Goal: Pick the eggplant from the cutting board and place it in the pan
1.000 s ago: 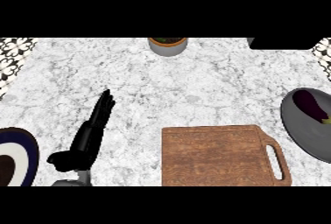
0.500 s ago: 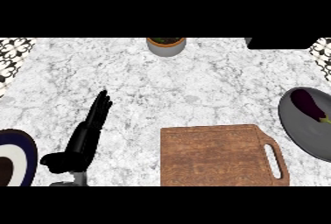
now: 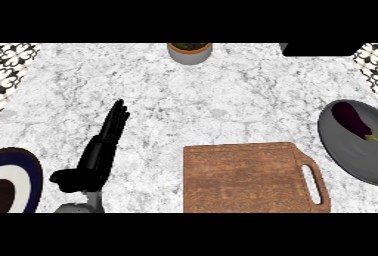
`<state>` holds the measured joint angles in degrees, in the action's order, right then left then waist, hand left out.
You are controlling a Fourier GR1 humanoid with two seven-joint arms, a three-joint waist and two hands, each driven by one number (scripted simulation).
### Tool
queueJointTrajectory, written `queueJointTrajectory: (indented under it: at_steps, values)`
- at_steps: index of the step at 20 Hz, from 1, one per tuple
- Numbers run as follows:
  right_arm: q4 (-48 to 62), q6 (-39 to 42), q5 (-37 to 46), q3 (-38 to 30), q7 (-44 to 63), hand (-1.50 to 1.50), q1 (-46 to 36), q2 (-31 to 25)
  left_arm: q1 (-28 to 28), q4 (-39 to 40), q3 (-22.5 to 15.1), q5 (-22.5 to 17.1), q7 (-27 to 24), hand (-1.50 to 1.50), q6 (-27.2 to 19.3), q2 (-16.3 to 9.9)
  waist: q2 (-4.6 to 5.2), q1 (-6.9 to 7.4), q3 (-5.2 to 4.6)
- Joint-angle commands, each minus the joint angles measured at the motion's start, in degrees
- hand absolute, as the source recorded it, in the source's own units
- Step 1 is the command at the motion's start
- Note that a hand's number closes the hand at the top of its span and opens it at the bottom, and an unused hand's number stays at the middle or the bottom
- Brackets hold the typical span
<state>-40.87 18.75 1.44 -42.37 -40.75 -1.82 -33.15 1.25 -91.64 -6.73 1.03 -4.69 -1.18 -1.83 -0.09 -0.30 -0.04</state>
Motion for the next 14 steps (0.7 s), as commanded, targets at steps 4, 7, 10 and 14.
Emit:
queueJointTrajectory:
  at_steps: [4,7,10,14]
  values:
    - [-7.7,-2.9,-0.5,3.0,0.4,-1.50,5.7,3.5,0.3,2.4,0.2,0.0,-1.6,0.00,1.1,0.8,0.06,0.14,0.02]
    - [-9.9,-1.6,-2.0,2.0,3.5,-1.50,7.5,0.8,1.0,0.9,0.2,0.7,0.9,0.00,0.1,1.0,0.04,0.13,0.02]
    - [-12.0,-1.8,-2.3,2.7,5.1,-1.50,9.0,1.8,2.0,3.7,1.2,0.1,-1.9,0.00,1.6,0.6,0.06,0.04,0.01]
    - [-11.4,-5.3,-1.7,3.9,3.3,-1.50,7.8,3.2,-0.3,1.9,0.8,0.0,-1.8,0.00,1.5,1.2,0.06,0.20,0.02]
